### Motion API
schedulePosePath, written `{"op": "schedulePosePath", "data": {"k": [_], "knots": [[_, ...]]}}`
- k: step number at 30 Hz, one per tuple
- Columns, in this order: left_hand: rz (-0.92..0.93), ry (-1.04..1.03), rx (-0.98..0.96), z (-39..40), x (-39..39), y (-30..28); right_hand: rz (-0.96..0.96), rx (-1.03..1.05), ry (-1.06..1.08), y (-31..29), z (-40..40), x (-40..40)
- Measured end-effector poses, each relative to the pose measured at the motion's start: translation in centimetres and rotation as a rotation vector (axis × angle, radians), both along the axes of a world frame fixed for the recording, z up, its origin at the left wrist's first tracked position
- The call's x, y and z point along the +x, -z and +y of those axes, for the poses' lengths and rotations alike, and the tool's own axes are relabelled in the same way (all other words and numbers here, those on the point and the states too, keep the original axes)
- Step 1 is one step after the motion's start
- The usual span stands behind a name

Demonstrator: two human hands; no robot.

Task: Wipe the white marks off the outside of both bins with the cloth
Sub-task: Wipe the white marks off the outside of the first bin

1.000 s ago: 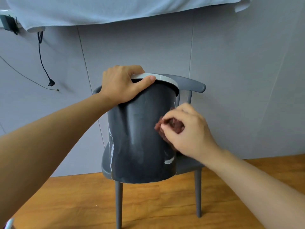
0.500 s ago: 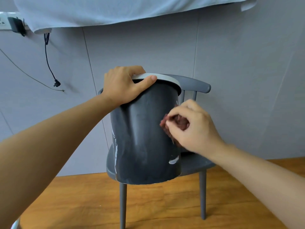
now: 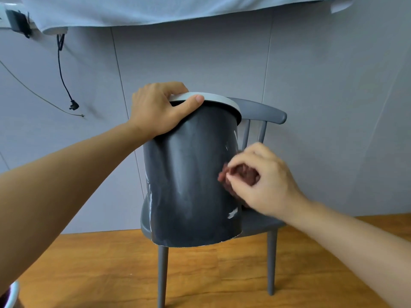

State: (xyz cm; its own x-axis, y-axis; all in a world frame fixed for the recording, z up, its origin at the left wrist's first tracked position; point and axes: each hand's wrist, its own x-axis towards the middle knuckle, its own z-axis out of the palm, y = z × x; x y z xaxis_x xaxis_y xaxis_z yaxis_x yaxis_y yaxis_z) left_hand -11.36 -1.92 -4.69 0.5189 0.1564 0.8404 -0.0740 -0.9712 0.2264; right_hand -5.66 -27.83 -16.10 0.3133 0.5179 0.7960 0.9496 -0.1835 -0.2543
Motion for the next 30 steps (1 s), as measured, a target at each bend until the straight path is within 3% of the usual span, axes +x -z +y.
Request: {"op": "schedulePosePath", "data": {"k": [3,10,17,24,30], "knots": [[-0.007,-0.001,0.004,0.4,-0.2,0.0,0.039,0.058,0.067,-1.0,0.9,0.8],[-0.018,-0.005,-0.027,1.2,-0.2,0.2,-0.089,-0.196,-0.091,4.1,-2.2,-2.5],[-0.003,-0.013,-0.014,0.8,-0.3,0.1,0.041,0.088,0.071,-0.3,0.9,-0.7],[0.025,0.037,-0.031,1.4,-0.4,0.1,-0.073,-0.23,-0.036,4.0,-2.2,-3.4],[0.174,-0.011,0.109,2.0,-1.5,-1.5,-0.034,-0.186,-0.014,4.4,-1.6,-4.4]]}}
